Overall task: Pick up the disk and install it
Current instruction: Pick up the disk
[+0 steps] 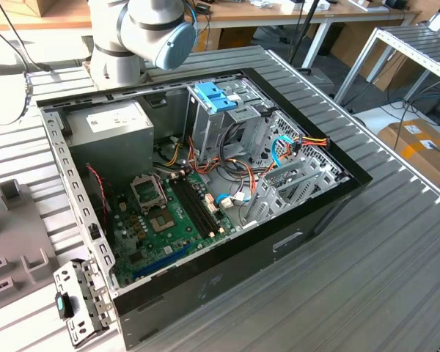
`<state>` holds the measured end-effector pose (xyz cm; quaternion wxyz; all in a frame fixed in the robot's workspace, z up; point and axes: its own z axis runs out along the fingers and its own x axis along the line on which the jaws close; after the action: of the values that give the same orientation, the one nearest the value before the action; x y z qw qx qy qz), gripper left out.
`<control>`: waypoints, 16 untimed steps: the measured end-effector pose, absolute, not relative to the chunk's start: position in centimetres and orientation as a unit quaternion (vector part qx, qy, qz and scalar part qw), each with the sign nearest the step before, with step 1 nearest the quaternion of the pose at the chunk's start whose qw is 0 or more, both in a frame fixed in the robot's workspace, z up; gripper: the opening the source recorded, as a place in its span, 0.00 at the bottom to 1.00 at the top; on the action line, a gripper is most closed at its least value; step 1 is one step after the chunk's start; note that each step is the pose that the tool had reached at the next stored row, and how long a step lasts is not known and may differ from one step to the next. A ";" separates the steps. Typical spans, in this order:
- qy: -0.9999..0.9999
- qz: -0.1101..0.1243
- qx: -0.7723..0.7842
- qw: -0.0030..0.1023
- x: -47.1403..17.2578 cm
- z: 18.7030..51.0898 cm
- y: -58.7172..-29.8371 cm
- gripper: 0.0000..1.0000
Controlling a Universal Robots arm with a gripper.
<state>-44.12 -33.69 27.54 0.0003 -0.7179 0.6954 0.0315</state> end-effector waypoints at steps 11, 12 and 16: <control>0.695 0.032 -0.718 0.000 -44.1 27.5 -33.7 0.36; 0.695 0.032 -0.718 0.000 -44.1 27.5 -33.7 0.36; 0.695 0.032 -0.718 0.000 -44.1 27.5 -33.7 0.36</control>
<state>-44.12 -33.69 27.52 0.0002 -0.7179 0.6954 0.0315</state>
